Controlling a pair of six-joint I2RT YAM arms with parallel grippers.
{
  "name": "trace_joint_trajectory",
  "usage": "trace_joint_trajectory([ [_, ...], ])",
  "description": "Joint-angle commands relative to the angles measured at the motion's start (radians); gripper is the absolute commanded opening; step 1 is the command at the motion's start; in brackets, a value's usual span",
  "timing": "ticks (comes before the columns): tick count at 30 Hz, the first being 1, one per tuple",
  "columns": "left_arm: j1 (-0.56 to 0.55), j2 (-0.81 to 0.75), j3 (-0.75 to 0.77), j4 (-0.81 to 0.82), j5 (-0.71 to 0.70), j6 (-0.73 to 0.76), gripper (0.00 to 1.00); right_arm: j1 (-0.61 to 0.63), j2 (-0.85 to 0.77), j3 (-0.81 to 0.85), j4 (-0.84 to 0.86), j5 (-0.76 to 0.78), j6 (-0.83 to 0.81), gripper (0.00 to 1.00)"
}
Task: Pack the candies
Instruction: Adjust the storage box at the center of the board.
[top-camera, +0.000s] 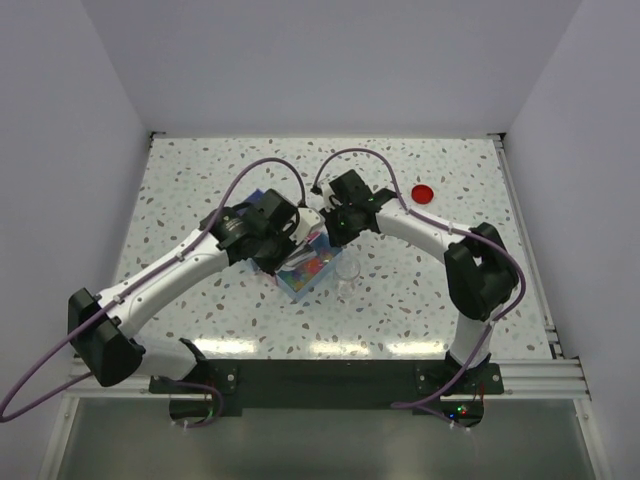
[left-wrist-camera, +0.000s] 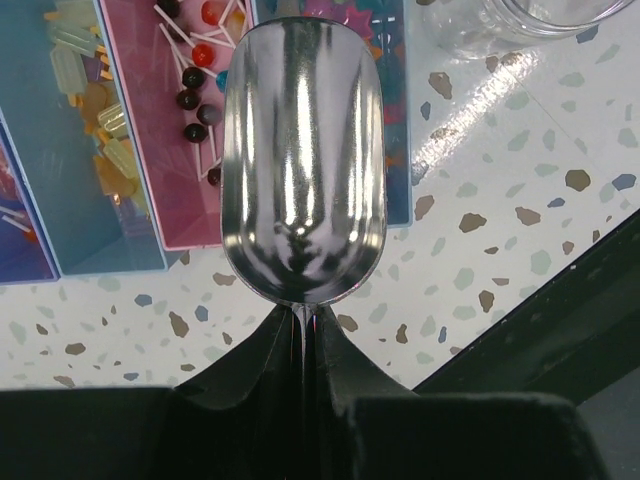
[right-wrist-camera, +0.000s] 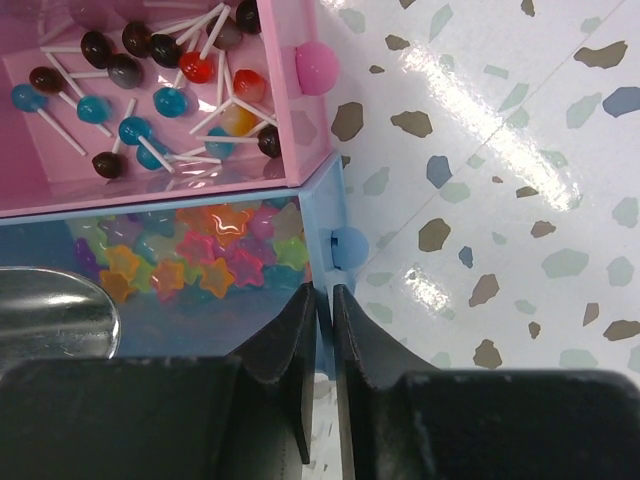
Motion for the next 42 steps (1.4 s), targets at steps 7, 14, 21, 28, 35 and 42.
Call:
trace_joint_trajectory([
  [7,0.0,0.054,0.091,-0.082,0.009,-0.03,0.0,-0.015,-0.048,-0.017,0.016,0.041,0.042,0.31],
  [14,0.0,0.064,0.054,-0.058,0.003,-0.027,0.0,-0.069,-0.064,-0.043,0.055,-0.035,0.082,0.31],
  [21,0.0,0.068,0.038,0.009,-0.02,-0.021,0.0,-0.077,-0.016,-0.02,0.081,-0.084,0.082,0.25],
  [28,0.0,0.108,0.05,0.079,0.011,-0.001,0.0,-0.077,-0.033,-0.033,0.087,0.017,0.097,0.01],
  [35,0.0,0.143,0.07,0.118,0.009,0.057,0.0,-0.077,-0.12,-0.138,0.11,0.155,0.198,0.0],
  [42,-0.002,0.174,0.084,0.128,0.02,0.138,0.0,-0.077,-0.18,-0.201,0.101,0.262,0.249,0.0],
])
